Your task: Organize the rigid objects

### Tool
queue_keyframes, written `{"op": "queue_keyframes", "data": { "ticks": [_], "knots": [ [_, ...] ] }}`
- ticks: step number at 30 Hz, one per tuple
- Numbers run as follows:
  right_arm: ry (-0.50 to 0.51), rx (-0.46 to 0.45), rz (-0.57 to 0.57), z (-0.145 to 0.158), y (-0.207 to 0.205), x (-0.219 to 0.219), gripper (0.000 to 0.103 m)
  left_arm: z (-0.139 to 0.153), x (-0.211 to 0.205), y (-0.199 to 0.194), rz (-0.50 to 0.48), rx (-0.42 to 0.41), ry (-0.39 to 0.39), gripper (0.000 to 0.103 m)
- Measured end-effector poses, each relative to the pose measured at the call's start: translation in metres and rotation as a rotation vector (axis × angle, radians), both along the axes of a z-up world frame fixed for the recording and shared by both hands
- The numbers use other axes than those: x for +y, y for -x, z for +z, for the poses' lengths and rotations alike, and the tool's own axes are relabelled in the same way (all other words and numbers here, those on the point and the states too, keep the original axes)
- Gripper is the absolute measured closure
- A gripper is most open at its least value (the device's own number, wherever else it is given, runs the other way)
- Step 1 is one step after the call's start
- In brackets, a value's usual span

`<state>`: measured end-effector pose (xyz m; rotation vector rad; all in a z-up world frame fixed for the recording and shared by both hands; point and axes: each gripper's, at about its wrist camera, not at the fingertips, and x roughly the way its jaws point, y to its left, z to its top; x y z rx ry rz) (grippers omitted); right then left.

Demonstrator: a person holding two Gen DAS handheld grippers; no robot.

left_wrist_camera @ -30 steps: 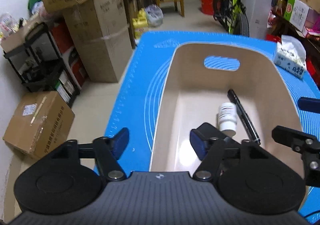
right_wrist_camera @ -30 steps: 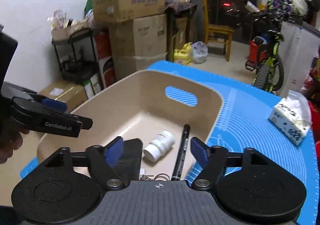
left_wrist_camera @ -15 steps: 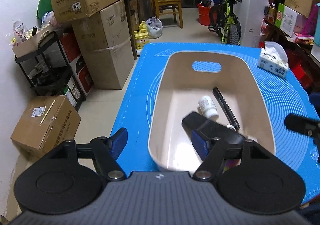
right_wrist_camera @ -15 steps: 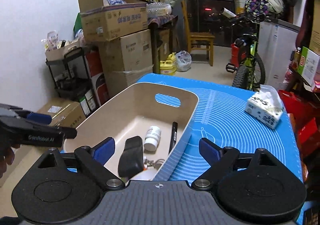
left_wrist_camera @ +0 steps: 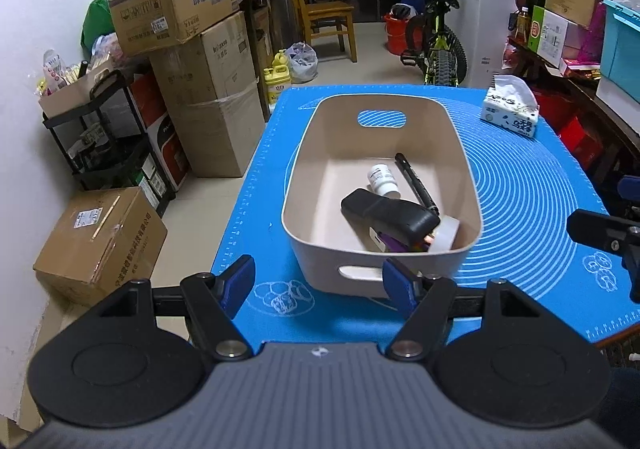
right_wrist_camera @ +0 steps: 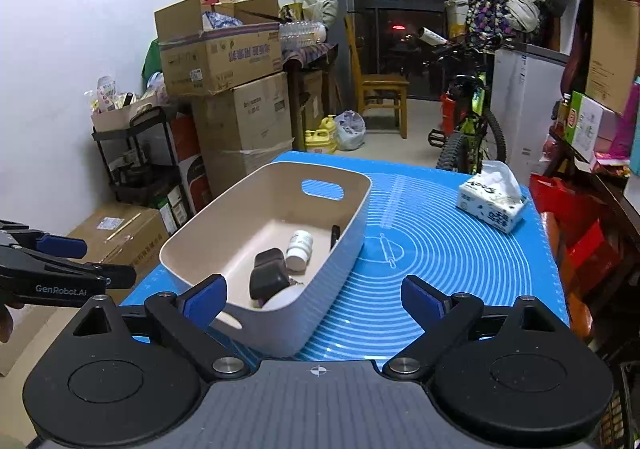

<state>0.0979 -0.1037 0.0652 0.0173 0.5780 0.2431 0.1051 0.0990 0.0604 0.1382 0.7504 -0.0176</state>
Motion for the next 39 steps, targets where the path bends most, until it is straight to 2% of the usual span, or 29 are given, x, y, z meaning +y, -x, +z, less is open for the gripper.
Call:
{"op": "queue_keyframes", "data": {
  "ticks": [8,18,39],
  "knots": [
    [-0.016,-0.018,-0.026,0.002,0.04,-0.015,0.009,0.004,-0.012,0.037,0.006,-0.033,0.007,0.032],
    [-0.047,-0.031,-0.058,-0.018,0.086,-0.035,0.008,-0.009,-0.038,0.068,-0.023,-0.053,-0.007,0.032],
    [-0.082,-0.007,-0.066,-0.046,0.111,-0.045,0.008,-0.046,-0.049,0.109,0.001,-0.078,0.025,0.032]
  ]
}}
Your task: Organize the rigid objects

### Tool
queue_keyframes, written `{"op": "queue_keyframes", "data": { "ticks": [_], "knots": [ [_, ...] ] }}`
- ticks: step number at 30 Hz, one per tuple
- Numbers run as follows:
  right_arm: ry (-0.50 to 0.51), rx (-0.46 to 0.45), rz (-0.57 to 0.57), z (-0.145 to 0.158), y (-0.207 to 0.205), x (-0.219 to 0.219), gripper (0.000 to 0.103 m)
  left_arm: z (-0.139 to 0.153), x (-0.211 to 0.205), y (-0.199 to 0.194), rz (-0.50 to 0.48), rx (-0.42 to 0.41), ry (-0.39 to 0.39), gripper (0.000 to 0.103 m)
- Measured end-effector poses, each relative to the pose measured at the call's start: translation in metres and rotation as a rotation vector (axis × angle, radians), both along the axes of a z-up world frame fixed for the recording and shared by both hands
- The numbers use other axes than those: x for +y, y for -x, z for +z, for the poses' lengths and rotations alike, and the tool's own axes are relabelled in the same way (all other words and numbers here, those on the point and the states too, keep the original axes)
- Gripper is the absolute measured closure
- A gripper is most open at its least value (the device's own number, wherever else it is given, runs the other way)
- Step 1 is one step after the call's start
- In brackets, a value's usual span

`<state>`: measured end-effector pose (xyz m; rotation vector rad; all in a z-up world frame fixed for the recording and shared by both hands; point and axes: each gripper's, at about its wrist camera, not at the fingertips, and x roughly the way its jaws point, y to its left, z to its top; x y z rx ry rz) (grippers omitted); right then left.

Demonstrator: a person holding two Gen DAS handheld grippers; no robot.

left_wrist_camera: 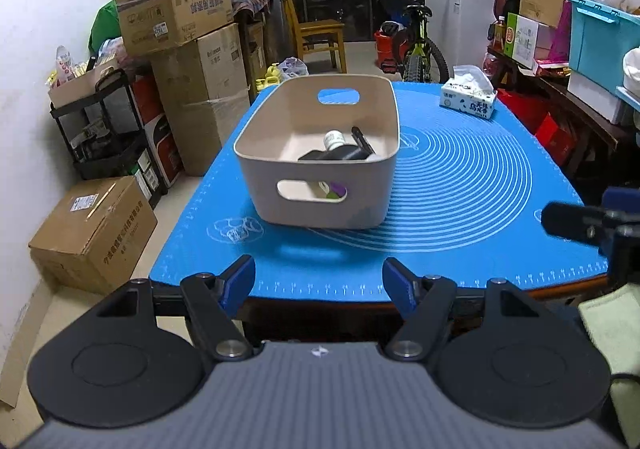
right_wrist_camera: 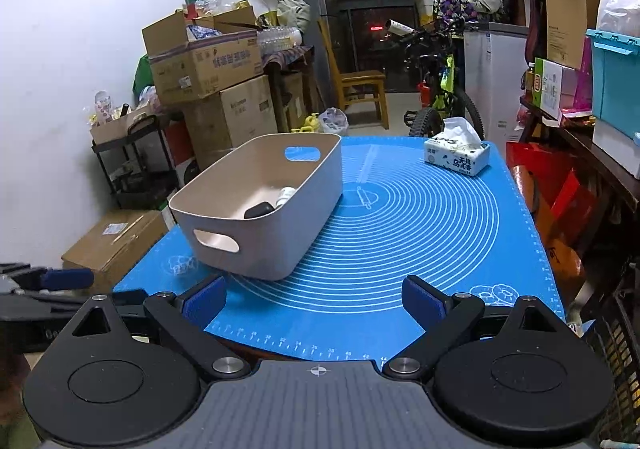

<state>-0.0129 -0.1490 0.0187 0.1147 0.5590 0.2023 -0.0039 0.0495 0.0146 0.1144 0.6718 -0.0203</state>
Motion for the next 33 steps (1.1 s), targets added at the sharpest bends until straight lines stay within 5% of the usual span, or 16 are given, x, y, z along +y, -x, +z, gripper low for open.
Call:
{"op": "queue_keyframes", "data": {
  "ticks": [33],
  "knots": [
    [0.047,-0.05,0.006,-0.014,0.014,0.011,0.008,-0.01,0.005,0.009,0.005,-0.043,0.01,0.032]
  ]
}}
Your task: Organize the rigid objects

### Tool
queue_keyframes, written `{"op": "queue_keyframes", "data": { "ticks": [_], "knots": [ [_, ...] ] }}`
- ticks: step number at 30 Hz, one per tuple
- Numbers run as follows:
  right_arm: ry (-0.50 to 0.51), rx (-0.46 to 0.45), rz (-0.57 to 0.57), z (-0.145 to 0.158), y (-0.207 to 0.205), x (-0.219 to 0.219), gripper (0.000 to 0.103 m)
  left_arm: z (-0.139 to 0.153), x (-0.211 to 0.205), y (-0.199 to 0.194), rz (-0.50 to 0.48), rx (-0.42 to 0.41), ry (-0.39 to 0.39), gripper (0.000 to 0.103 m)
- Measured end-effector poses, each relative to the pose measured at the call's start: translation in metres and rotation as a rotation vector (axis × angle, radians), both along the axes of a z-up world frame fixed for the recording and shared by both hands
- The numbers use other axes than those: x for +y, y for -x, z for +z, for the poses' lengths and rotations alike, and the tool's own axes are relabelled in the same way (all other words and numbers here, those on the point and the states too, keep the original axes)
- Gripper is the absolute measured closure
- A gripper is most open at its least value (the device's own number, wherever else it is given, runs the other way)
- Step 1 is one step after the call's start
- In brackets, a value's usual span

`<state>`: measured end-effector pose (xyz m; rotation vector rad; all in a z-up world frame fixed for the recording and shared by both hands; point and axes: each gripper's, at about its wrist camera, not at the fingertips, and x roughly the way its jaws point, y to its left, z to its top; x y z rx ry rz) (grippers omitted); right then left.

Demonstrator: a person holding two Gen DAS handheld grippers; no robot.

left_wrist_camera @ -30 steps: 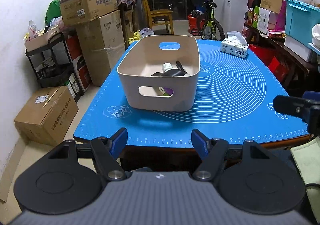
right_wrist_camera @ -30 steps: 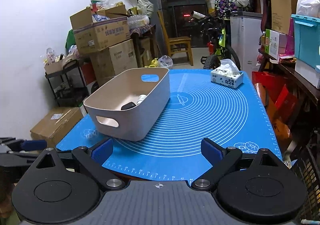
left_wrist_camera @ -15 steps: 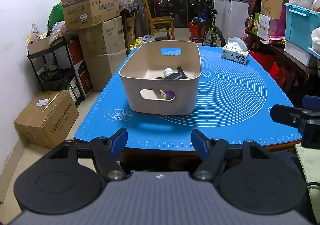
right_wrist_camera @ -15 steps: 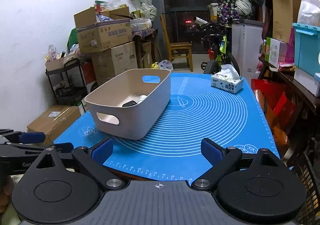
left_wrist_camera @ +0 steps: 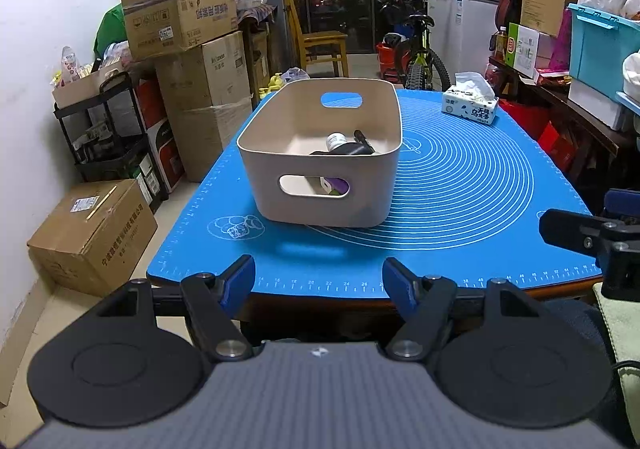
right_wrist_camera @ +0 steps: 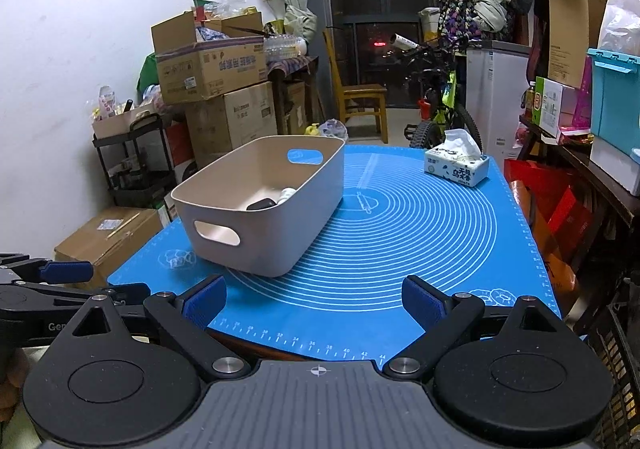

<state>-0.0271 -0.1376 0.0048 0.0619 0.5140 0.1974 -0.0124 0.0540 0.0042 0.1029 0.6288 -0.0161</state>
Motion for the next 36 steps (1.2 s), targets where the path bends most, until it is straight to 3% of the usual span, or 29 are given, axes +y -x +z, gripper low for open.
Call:
{"op": "queue_keyframes", "data": {
  "ticks": [36],
  "knots": [
    [0.002,0.003,-0.001,-0.002,-0.0004,-0.0018,0.008,-0.0009,-0.0018,-0.001,-0.004,0.006,-0.008,0.032]
  ]
}}
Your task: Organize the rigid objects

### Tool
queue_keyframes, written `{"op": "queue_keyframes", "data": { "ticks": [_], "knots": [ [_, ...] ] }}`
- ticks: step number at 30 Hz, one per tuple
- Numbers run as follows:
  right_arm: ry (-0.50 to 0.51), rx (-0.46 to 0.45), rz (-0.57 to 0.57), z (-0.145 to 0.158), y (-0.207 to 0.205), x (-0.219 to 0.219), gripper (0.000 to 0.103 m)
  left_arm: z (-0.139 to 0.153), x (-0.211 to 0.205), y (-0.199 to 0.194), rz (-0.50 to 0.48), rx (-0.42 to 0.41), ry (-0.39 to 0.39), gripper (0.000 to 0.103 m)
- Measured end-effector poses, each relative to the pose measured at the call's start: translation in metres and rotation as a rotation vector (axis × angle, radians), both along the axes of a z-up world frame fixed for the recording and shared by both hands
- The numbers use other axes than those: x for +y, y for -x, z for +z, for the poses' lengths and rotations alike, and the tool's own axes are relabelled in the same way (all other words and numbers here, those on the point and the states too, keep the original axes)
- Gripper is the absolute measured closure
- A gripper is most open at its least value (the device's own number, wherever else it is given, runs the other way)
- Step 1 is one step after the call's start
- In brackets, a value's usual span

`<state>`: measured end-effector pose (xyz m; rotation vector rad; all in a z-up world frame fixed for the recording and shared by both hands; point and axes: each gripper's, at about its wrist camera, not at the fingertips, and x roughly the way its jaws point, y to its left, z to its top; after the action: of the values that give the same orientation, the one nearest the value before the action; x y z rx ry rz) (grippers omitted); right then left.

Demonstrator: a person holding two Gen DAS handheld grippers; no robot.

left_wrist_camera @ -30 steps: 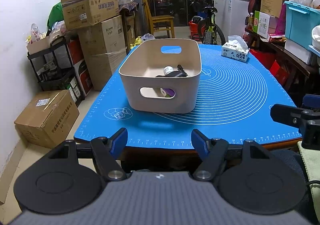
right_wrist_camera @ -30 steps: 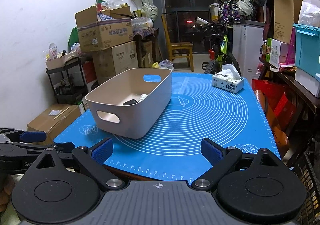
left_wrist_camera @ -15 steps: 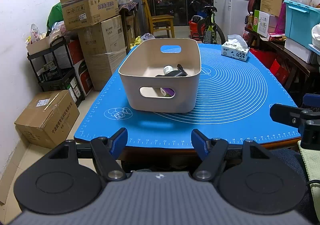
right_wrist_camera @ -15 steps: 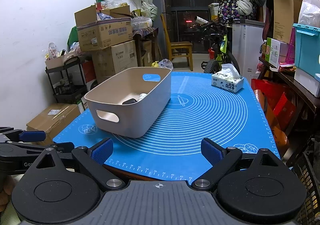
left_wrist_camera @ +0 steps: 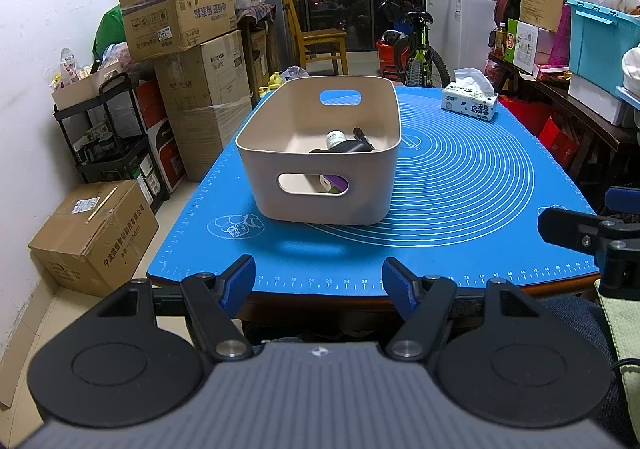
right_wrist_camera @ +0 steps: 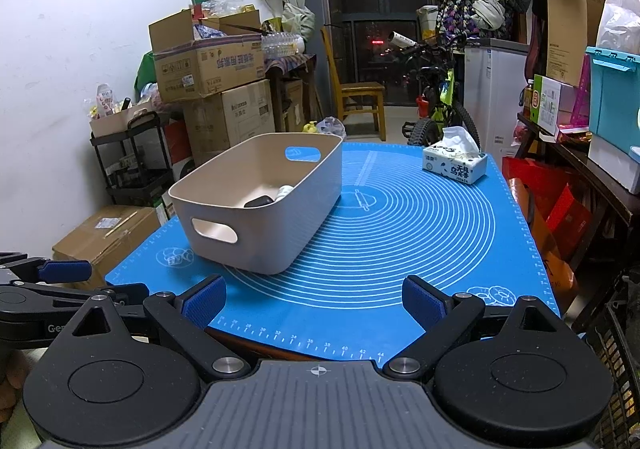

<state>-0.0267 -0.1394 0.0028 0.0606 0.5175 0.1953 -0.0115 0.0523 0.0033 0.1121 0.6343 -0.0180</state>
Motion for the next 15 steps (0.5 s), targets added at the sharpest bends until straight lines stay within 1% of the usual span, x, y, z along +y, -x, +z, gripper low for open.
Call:
{"op": "queue_keyframes", "data": {
  "ticks": [15],
  "knots": [
    [0.0,0.0,-0.001,-0.0004,-0.0001,0.0008,0.008,-0.0001,-0.0003,0.0002,0.0,-0.001,-0.001,0.032]
  ]
}}
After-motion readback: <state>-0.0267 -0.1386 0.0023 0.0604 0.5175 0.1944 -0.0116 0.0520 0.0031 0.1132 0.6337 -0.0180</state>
